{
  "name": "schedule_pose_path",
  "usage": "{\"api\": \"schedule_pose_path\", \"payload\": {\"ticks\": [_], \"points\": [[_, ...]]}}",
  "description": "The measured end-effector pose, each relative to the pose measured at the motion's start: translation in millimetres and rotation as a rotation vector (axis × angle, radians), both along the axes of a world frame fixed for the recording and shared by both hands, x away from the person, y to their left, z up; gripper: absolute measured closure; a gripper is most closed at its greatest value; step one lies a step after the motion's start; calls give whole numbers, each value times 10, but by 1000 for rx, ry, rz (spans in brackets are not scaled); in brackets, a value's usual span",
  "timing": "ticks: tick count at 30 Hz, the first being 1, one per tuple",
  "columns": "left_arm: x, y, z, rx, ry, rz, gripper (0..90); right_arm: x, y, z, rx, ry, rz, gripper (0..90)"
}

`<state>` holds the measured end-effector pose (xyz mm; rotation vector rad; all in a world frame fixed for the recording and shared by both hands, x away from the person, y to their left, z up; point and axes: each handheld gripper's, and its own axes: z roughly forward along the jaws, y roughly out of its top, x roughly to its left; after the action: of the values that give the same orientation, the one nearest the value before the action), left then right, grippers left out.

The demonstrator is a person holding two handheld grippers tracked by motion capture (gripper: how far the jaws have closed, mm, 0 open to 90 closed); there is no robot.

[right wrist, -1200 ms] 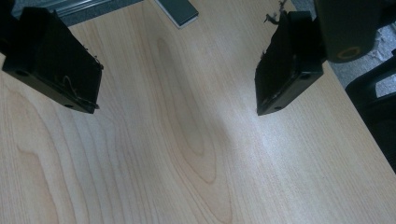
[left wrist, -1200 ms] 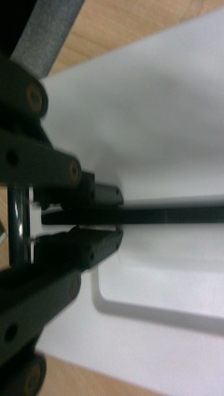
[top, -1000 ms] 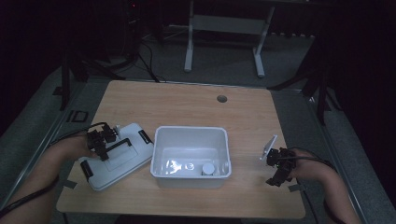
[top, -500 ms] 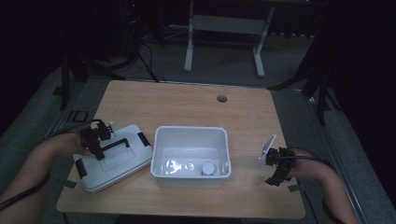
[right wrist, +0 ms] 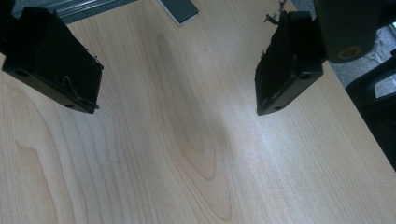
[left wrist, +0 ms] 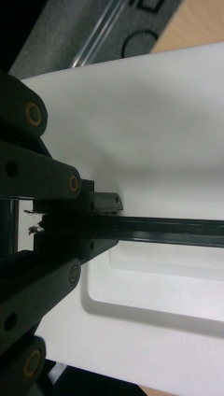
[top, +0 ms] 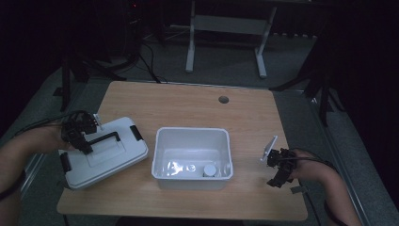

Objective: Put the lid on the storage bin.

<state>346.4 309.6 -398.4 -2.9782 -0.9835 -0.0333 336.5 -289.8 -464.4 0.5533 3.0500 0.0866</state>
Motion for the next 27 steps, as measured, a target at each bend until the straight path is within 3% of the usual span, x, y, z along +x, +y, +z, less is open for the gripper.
{"api": "schedule_pose_path", "payload": {"ticks": [4, 8, 11, 16, 21, 27], "points": [[-36, -4, 201, 6, -11, -17, 832, 2, 9, 16, -2, -2, 0, 146], [-61, -44, 430, 13, -69, -21, 832, 4, 16, 25, 0, -3, 4, 146], [-77, -113, 577, -4, -72, -32, 832, 9, 14, 21, 1, -3, 3, 146], [-72, -280, 752, 21, -95, -67, 832, 14, 19, 15, 0, -3, 1, 146], [-36, -506, 879, 2, -116, -119, 832, 12, 23, 31, 2, -5, -1, 146], [25, -827, 902, -22, -118, -189, 832, 2, 16, 35, 2, -2, -2, 146]]}}
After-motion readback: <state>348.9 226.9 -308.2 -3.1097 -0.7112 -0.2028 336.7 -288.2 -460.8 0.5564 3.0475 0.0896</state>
